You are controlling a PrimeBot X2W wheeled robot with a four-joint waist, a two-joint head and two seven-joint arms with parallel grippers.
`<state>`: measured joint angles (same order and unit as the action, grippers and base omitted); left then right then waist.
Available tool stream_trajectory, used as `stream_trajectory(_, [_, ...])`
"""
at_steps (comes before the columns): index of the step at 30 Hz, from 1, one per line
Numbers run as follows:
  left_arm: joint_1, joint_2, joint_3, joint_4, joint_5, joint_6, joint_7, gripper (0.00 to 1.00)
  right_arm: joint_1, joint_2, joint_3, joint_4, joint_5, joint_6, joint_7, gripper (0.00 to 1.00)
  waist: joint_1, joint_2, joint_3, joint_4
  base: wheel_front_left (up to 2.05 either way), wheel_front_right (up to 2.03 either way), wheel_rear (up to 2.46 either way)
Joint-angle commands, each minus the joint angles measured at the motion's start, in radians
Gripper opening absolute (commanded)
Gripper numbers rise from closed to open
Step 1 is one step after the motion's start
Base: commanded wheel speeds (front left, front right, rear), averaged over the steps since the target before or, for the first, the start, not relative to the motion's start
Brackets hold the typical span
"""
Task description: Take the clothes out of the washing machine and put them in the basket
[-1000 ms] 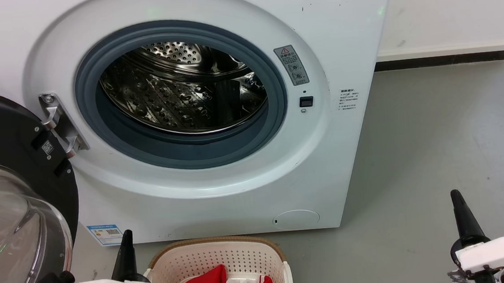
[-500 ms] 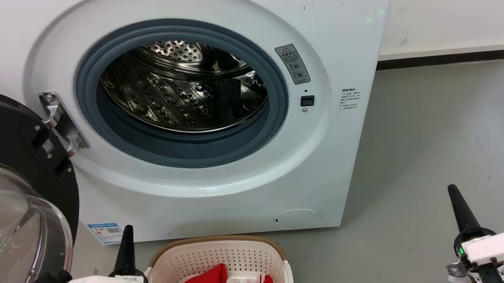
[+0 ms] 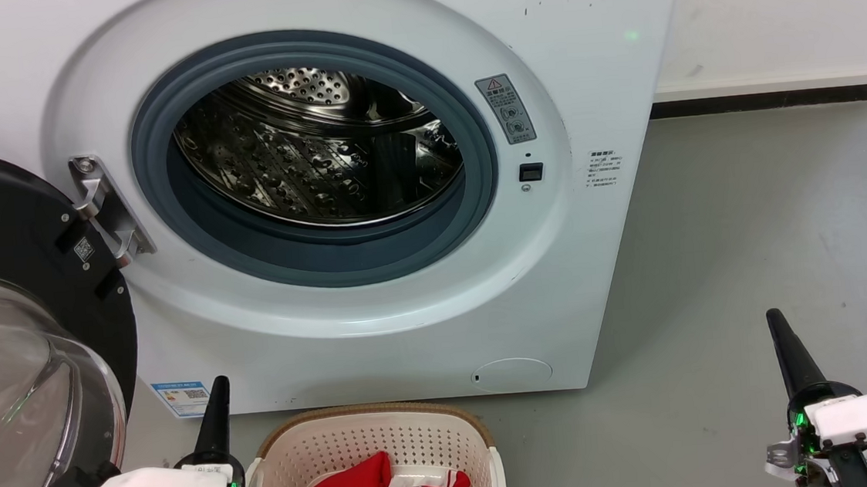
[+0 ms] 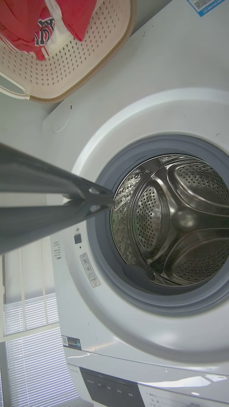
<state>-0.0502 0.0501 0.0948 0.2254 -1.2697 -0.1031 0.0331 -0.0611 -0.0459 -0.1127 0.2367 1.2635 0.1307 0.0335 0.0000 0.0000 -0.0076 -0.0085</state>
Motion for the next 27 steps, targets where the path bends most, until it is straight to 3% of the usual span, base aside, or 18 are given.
stream_trajectory(1, [-0.024,0.000,0.003,-0.002,-0.029,-0.006,0.009,0.00,-0.023,-0.005,0.000,-0.001,0.031,0.000,0.007,0.00,0.0000,0.0000,0.000,0.000,0.00,0.00,0.00])
stream_trajectory(27, [-0.053,0.000,0.016,0.014,-0.250,-0.023,0.062,0.00,-0.048,-0.006,-0.001,0.006,0.255,0.000,0.061,0.00,0.0000,0.0000,0.007,0.006,0.00,0.00,0.00])
